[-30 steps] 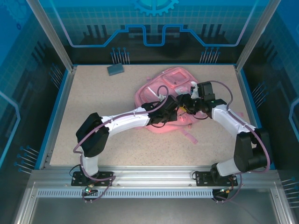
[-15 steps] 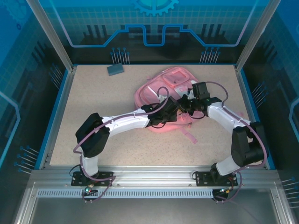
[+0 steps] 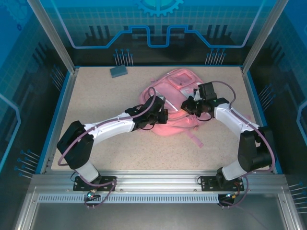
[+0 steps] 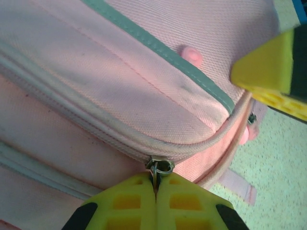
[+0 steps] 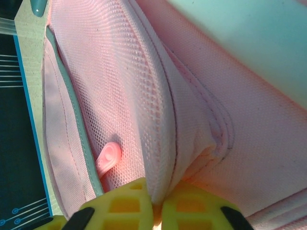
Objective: Pack the student bag
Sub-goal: Unzip the student bag at the top-center of the table.
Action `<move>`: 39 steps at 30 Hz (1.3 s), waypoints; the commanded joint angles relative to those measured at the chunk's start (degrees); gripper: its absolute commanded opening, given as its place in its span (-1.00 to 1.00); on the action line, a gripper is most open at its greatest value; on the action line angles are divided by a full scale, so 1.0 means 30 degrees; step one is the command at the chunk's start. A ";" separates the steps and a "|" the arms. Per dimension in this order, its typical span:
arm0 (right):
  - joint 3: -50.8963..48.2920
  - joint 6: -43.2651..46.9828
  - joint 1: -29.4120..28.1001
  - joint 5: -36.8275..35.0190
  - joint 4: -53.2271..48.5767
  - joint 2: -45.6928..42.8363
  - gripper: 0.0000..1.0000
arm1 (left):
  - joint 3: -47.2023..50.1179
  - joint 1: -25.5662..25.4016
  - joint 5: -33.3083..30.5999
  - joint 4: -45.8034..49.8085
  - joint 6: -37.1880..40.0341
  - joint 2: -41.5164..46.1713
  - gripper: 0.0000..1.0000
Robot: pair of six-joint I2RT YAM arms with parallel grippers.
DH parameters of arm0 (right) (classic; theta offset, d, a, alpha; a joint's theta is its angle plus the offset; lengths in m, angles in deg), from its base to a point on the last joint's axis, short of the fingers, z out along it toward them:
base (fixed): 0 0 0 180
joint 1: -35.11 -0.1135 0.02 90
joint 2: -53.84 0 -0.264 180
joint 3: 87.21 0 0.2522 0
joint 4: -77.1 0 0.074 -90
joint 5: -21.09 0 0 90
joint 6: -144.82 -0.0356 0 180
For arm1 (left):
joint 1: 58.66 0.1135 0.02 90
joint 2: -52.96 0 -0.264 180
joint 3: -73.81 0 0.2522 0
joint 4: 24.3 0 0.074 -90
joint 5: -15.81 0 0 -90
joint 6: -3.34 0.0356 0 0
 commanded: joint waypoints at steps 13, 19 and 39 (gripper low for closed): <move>-0.3993 -0.4930 0.0654 -0.1741 -0.2897 -0.6684 0.15 | -0.3505 -0.2874 0.3866 -0.1544 0.2952 -0.2442 -1.00; -0.4184 -0.4845 0.0638 -0.1839 -0.2456 -0.6646 0.00 | -0.3819 -0.3187 0.4024 -0.1502 0.3043 -0.2675 -1.00; -0.2287 0.0069 0.2858 -0.4398 -0.3429 -0.5110 -1.00 | 0.2110 0.1593 0.1830 0.1255 0.5582 0.2290 -1.00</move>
